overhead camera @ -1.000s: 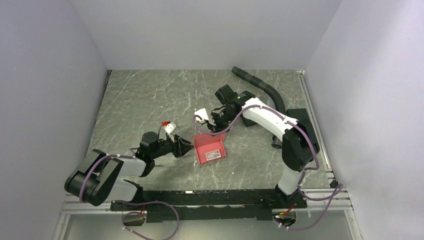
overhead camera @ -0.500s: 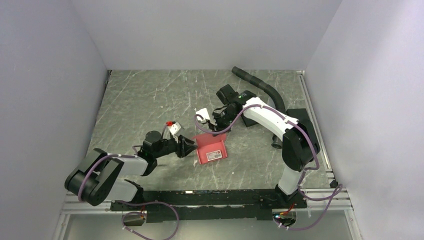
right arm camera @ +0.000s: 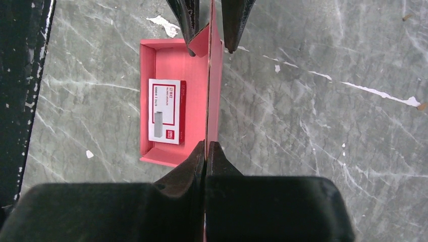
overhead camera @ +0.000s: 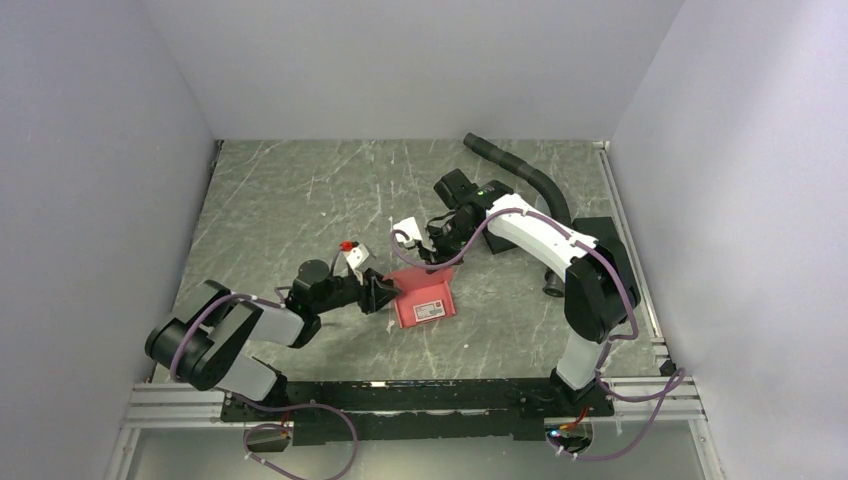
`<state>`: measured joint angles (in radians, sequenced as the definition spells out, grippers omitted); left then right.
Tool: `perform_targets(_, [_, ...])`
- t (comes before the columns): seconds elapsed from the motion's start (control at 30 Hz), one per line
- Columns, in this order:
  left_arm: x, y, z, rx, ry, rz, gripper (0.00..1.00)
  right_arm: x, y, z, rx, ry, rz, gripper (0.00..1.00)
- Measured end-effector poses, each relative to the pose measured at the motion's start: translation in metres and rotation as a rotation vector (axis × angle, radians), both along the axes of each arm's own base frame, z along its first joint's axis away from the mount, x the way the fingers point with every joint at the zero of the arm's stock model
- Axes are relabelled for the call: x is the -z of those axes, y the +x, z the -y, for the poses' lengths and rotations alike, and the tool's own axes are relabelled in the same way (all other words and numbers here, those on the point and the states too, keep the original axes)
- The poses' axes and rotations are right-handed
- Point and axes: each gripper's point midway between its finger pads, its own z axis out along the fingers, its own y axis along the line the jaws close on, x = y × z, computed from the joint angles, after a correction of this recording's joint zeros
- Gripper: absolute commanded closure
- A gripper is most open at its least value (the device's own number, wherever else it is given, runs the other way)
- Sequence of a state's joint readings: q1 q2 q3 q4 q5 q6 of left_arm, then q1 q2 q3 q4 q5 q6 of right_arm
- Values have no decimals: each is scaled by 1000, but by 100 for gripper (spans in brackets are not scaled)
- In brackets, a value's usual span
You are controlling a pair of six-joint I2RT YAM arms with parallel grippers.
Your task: Fold the paper box
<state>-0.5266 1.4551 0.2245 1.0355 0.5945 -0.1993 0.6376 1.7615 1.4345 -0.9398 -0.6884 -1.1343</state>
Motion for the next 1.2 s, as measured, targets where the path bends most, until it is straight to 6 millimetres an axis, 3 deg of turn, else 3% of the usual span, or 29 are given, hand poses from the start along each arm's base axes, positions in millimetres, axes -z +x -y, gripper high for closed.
perform_targets(0.47, [-3, 3, 3, 7, -7, 22, 64, 1, -3, 0, -54, 13, 16, 100])
perform_targets(0.6, [-4, 1, 3, 17, -1, 31, 73, 0, -4, -1, -60, 20, 13, 100])
perform_targets(0.73, [-4, -1, 3, 29, 7, 29, 87, 2, -4, -2, -61, 17, 10, 100])
perform_targets(0.8, [-3, -2, 4, 35, 8, 26, 99, 3, -4, -2, -59, 15, 6, 100])
perform_targets(0.83, [-2, -3, 4, 40, 9, 24, 100, 4, -4, -2, -58, 14, 4, 100])
perform_targets(1.07, [3, -5, 5, 57, 12, 23, 100, 8, 0, -3, -16, 1, -15, 100])
perform_targets(1.13, [3, -5, 5, 50, 12, 26, 82, 8, 1, -4, -8, 2, -17, 100])
perform_targets(1.2, [2, -4, 4, 41, 10, 32, 73, 8, 1, -5, -5, 3, -19, 100])
